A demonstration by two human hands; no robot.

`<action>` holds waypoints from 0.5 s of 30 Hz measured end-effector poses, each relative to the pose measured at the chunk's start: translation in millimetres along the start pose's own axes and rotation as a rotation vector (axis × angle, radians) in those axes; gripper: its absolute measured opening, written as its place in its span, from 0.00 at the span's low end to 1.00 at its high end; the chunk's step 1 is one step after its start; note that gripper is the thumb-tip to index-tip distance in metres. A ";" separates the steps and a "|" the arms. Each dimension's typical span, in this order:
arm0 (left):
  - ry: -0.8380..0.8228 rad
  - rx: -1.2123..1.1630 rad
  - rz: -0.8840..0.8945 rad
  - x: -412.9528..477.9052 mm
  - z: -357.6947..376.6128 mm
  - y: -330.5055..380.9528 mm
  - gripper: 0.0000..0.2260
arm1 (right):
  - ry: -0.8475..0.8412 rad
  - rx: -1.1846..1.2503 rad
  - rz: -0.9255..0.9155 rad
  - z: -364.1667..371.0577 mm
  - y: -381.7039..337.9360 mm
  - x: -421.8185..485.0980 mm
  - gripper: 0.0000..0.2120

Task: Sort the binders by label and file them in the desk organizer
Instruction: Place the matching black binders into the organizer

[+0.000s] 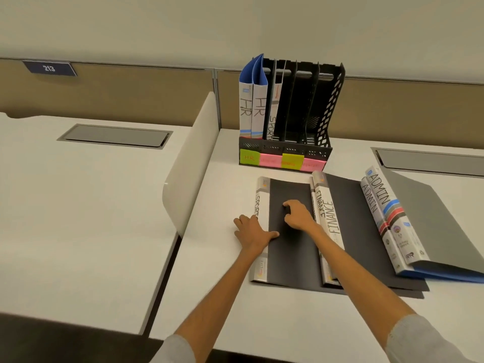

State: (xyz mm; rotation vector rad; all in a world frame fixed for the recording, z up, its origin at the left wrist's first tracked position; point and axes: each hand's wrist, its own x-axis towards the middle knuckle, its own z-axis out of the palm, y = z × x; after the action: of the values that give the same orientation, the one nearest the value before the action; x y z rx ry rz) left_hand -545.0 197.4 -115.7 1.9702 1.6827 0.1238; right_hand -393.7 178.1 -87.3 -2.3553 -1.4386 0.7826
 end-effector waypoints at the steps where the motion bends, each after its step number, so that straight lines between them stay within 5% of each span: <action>1: 0.007 -0.008 0.010 -3.1 2.2 -1.3 0.35 | -0.019 -0.022 -0.020 2.7 2.8 -4.6 0.25; 9: 0.006 -0.176 -0.054 -1.8 -2.5 -1.6 0.35 | -0.067 -0.061 -0.070 8.9 15.1 -16.6 0.30; 15: -0.002 -0.549 -0.080 -1.8 -4.6 2.0 0.32 | -0.045 -0.028 -0.081 4.8 16.2 -10.0 0.27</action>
State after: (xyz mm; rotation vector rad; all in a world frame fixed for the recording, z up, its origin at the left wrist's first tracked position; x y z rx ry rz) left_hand -545.5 197.1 -110.4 1.4891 1.5180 0.4975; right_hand -388.1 161.4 -96.2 -2.2980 -1.5622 0.8044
